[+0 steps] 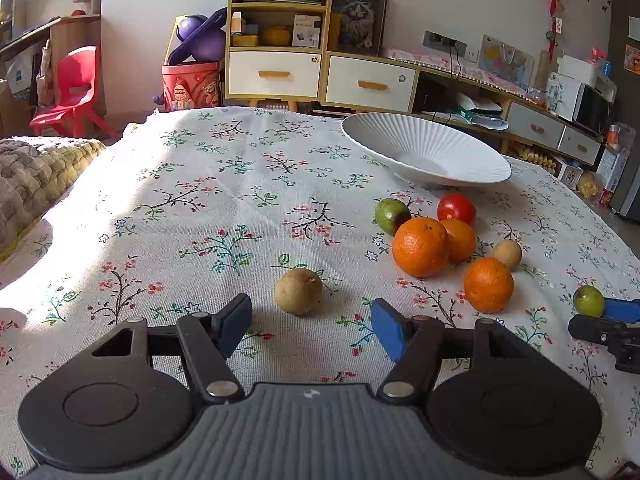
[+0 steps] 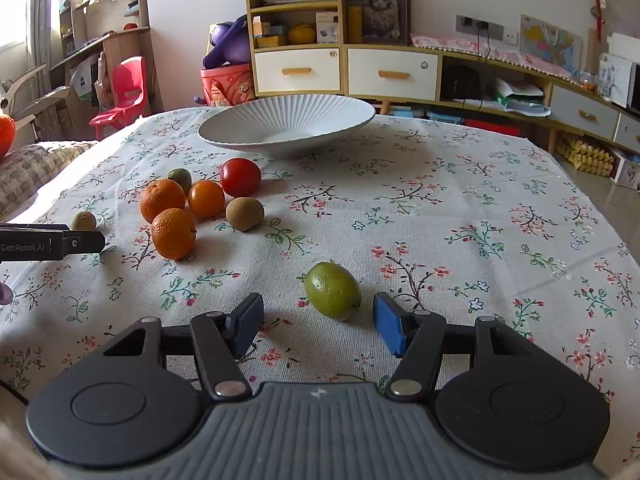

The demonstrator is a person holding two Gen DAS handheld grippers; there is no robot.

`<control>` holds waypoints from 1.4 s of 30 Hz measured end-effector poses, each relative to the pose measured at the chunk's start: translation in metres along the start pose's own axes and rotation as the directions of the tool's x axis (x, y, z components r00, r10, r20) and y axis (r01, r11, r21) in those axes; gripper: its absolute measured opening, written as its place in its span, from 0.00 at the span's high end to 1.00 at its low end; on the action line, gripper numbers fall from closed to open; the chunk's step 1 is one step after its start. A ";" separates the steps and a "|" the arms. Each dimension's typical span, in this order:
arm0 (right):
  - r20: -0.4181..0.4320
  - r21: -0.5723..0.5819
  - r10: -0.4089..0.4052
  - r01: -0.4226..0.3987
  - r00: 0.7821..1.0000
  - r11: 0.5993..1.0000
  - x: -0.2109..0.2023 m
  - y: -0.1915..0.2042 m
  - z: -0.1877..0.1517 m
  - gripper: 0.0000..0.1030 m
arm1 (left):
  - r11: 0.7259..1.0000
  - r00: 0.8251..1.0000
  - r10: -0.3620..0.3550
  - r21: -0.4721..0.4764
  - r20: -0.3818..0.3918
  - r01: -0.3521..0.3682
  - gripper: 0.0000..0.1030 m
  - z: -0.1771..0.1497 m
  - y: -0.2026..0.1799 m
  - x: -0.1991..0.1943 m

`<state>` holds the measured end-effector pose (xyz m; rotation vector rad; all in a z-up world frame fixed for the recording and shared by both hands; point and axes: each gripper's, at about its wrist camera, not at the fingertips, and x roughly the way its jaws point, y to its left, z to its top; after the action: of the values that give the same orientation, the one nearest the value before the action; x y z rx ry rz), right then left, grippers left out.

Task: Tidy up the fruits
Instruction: 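Grasp the kiwi with the left tool while the right tool grasps the green lime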

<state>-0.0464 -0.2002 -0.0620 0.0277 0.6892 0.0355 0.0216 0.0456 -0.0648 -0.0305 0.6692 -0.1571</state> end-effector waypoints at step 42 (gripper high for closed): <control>-0.059 0.017 -0.010 0.011 0.998 1.000 0.004 0.007 0.033 0.76 | 0.998 0.995 -0.062 0.020 -0.076 0.063 0.91 0.031 -0.019 0.001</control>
<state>-0.0223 -0.1940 -0.0392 0.0395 0.7490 0.0208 0.0387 0.0256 -0.0394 -0.0239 0.7422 -0.2269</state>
